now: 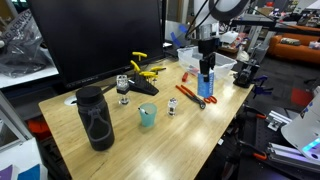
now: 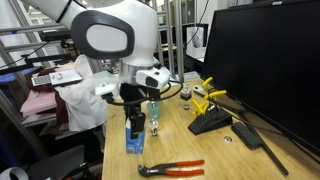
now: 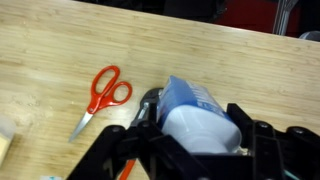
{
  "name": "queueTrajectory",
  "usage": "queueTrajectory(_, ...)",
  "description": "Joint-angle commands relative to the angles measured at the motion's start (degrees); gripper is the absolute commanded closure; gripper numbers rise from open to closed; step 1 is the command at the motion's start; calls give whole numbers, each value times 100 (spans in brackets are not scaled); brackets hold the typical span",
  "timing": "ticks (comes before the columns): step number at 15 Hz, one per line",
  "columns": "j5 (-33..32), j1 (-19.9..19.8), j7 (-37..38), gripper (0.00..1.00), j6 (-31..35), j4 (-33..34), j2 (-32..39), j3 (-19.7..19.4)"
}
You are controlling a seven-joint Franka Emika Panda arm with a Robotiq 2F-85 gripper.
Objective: Move the water bottle to the left.
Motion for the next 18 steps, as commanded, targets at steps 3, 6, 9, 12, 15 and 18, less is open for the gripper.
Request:
queueTrajectory(3,58,-13,-814,55,-750,1213,1442,224)
queueTrajectory(6,148,-127,-1269,55,-916,1597,1929,266)
queueTrajectory(9,217,-318,-1816,55,-1160,2049,2395,272)
queueTrajectory(12,228,-554,-2457,55,-1453,2471,2778,315)
queueTrajectory(15,210,-724,-3001,55,-1720,2824,3080,374)
queueTrajectory(18,142,-747,-3260,55,-1934,3087,3235,446)
